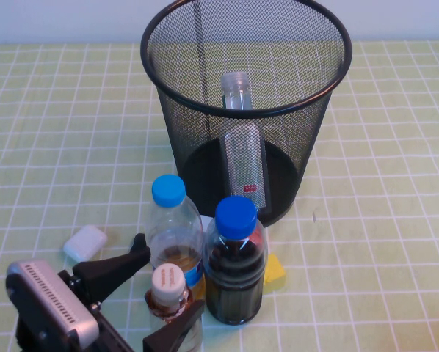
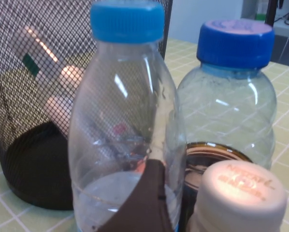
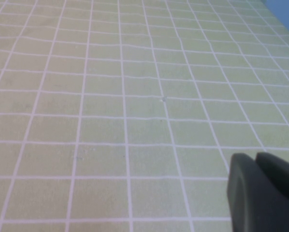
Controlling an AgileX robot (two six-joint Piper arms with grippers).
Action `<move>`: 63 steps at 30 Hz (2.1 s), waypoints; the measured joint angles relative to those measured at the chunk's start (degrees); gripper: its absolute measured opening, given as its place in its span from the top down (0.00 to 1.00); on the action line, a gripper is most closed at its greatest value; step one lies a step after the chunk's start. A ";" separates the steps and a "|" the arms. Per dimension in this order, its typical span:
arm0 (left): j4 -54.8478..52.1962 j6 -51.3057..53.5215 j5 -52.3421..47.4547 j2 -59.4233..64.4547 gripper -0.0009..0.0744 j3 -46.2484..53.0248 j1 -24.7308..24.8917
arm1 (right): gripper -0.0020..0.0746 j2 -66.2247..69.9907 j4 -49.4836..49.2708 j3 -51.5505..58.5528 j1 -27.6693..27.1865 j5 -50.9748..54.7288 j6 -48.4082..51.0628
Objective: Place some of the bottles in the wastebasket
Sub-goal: Pick up a bottle from the table with left arm, then place the bottle in the trash can
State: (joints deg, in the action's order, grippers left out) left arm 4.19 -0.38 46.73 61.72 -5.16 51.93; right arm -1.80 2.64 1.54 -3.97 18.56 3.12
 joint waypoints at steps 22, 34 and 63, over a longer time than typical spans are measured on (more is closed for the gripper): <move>0.31 -0.18 1.85 4.79 0.59 -0.33 0.00 | 0.98 0.00 0.00 0.00 0.00 0.00 0.00; -0.82 -8.22 -2.58 1.94 0.59 -0.54 0.00 | 0.98 0.00 0.00 0.00 0.00 0.00 0.00; -15.89 -8.02 -105.86 -14.51 0.59 -67.39 0.00 | 0.98 0.00 0.00 0.00 0.00 0.00 0.00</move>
State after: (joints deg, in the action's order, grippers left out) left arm -11.70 -8.40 -59.13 47.20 -72.55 51.93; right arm -1.80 2.64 1.54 -3.97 18.56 3.12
